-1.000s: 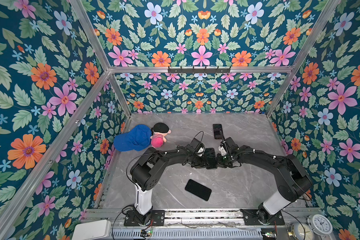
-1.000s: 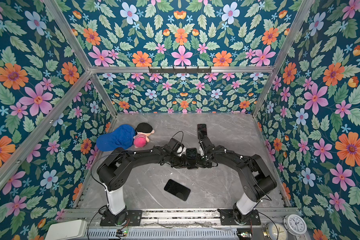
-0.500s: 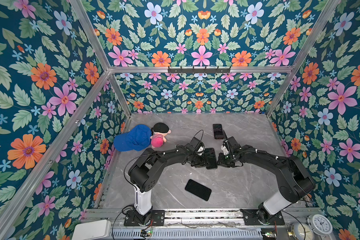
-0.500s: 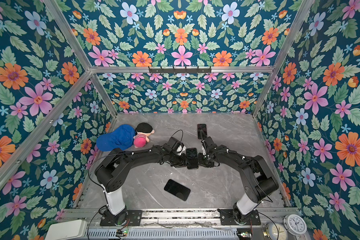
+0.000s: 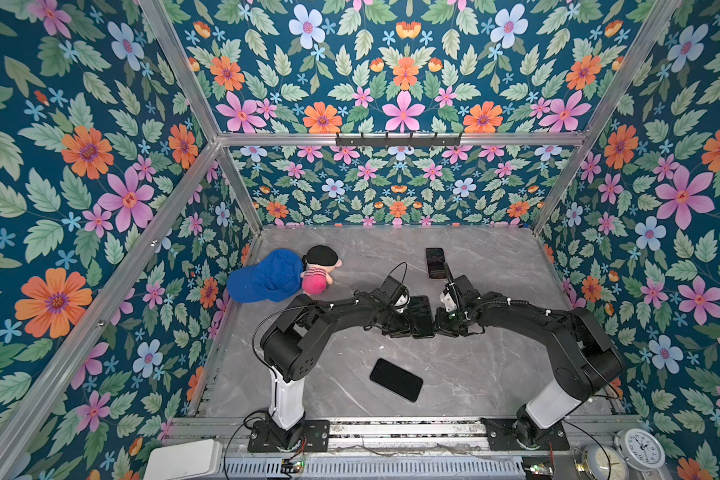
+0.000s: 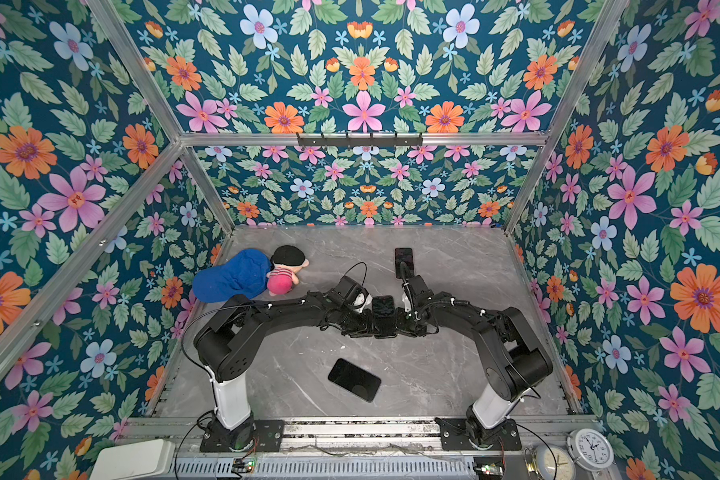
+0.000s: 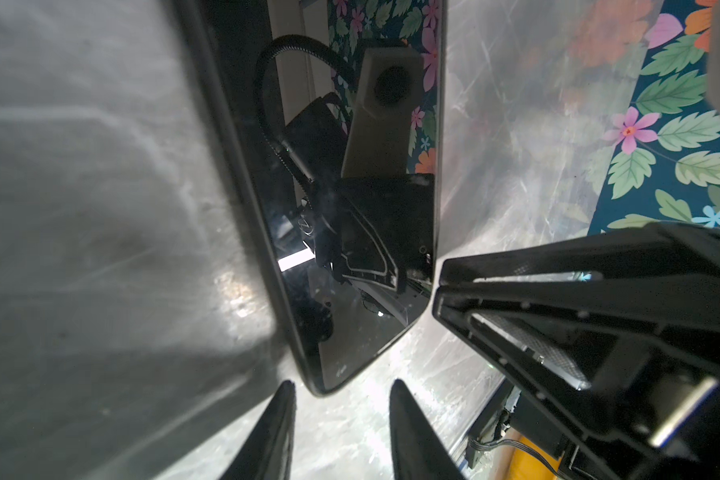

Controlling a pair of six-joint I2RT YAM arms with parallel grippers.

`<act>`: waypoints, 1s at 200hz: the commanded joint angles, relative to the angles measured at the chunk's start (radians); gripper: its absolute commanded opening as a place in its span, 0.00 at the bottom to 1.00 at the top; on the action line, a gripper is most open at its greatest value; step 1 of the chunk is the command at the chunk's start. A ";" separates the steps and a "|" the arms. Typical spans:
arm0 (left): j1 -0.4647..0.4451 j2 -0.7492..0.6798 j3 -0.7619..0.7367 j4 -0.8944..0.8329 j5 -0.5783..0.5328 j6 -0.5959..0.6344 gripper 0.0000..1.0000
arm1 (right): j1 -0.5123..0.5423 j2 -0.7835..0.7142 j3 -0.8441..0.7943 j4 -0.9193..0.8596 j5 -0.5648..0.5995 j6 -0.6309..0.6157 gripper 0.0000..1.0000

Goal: Put the phone into the phone case

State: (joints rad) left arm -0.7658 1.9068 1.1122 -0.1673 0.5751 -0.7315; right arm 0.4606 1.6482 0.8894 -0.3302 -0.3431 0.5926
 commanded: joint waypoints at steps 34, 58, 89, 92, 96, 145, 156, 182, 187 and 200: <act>0.001 0.011 -0.002 0.026 0.013 -0.005 0.39 | 0.000 0.041 -0.008 0.026 -0.020 0.009 0.24; 0.000 0.015 0.000 0.032 0.016 -0.008 0.39 | 0.000 0.048 -0.012 0.037 -0.031 0.013 0.22; 0.001 0.021 0.002 0.038 0.021 -0.008 0.39 | 0.000 0.047 -0.013 0.040 -0.034 0.014 0.20; 0.001 0.021 0.003 0.039 0.021 -0.009 0.39 | -0.001 0.046 -0.012 0.040 -0.034 0.013 0.20; 0.001 0.023 0.003 0.039 0.021 -0.008 0.39 | 0.000 0.046 -0.012 0.040 -0.034 0.014 0.19; 0.001 0.029 0.006 0.043 0.025 -0.008 0.39 | 0.000 0.043 -0.013 0.042 -0.040 0.016 0.14; 0.001 0.029 0.007 0.043 0.025 -0.008 0.39 | 0.000 0.044 -0.012 0.042 -0.040 0.016 0.13; 0.000 0.030 0.007 0.045 0.026 -0.006 0.39 | 0.000 0.043 -0.014 0.043 -0.040 0.016 0.10; 0.001 0.029 0.006 0.045 0.025 -0.006 0.38 | 0.000 0.043 -0.014 0.043 -0.040 0.016 0.10; 0.001 0.028 0.005 0.045 0.025 -0.006 0.38 | 0.000 0.041 -0.014 0.045 -0.040 0.017 0.08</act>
State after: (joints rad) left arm -0.7643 1.9293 1.1137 -0.1417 0.5945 -0.7444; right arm 0.4553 1.6829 0.8814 -0.2947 -0.3649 0.5987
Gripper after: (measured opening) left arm 0.386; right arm 0.095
